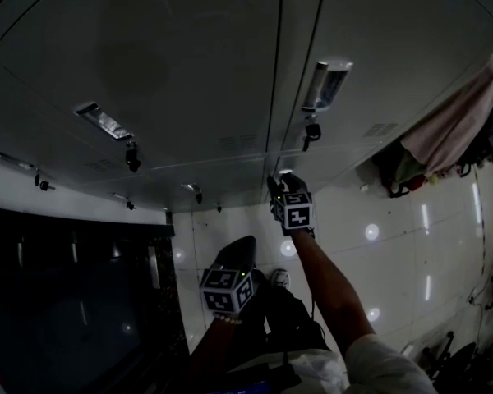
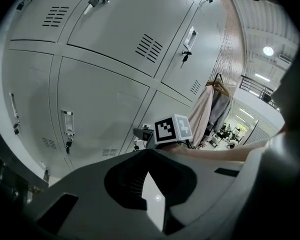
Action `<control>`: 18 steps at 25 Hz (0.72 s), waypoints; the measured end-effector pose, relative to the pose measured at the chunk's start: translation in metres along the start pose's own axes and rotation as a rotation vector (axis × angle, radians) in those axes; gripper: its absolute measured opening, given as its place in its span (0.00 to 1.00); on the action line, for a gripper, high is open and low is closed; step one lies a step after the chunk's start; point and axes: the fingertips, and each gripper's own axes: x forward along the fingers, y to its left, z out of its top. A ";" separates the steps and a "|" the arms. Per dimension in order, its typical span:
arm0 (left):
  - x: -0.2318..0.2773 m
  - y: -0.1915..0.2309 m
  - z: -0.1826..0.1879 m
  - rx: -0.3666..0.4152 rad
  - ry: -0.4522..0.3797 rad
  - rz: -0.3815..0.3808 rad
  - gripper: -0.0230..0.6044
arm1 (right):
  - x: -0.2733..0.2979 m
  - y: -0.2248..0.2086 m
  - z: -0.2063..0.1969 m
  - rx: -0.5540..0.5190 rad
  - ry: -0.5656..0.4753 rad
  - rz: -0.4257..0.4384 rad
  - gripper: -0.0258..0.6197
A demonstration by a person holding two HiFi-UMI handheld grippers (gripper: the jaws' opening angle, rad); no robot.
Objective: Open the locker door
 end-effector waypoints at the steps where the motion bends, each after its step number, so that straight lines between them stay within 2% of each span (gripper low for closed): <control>1: -0.001 0.002 -0.001 -0.002 0.001 0.003 0.03 | -0.001 0.001 0.000 -0.001 0.000 -0.004 0.35; 7: -0.001 -0.001 -0.003 -0.007 0.002 0.000 0.03 | -0.012 0.004 -0.006 0.013 -0.009 -0.032 0.35; 12: 0.001 -0.007 -0.009 -0.006 0.010 -0.002 0.03 | -0.026 0.006 -0.014 -0.006 -0.031 -0.069 0.26; 18: 0.005 -0.014 -0.016 -0.007 0.022 0.002 0.03 | -0.041 0.006 -0.022 -0.015 -0.048 -0.080 0.24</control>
